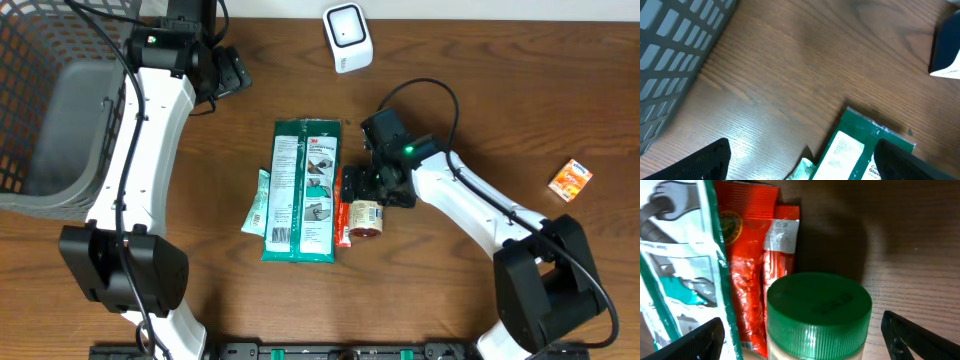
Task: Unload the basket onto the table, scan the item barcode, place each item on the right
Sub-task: 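Move the right gripper to the green-lidded jar and grasp it, then lift the green-lidded jar with the right gripper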
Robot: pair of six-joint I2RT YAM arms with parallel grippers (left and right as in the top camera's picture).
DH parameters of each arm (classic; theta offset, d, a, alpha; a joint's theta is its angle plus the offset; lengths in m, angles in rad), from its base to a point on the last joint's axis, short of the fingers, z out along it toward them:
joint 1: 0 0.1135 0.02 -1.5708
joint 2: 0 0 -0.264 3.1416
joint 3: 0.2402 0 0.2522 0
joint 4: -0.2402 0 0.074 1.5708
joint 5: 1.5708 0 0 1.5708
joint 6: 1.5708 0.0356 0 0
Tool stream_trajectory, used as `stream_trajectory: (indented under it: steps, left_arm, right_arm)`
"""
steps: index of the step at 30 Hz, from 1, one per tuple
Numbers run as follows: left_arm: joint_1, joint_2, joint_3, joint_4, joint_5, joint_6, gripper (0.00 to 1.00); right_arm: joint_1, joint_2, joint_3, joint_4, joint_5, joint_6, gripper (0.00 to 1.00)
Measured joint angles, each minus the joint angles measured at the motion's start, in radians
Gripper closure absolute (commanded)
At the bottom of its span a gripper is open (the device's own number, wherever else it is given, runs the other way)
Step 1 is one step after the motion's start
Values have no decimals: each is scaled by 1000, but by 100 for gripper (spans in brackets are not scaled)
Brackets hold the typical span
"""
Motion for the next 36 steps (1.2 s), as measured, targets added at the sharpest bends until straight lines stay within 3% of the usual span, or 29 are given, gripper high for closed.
stream_trajectory:
  steps: [7,11,18,22,24,30,36]
  left_arm:
    - [0,0,0,0,0,0,9]
    - [0,0,0,0,0,0,9]
    - [0,0,0,0,0,0,9]
    - [0,0,0,0,0,0,8]
    - [0,0,0,0,0,0,8]
    - [0,0,0,0,0,0,8]
    - [0,0,0,0,0,0,9]
  right_arm:
    - [0,66,0,0,5,10,9]
    - [0,69,-1,3,4,12,28]
    - [-11,69,-1,1,0,9,45]
    - [-35,64,-1,-7,-2,-6,45]
    - [-49,57,-1,-6,6,-13,53]
    - [-59,5,-2,-7,10,-36,49]
    - [-59,-28,-2,-12,56,-76,51]
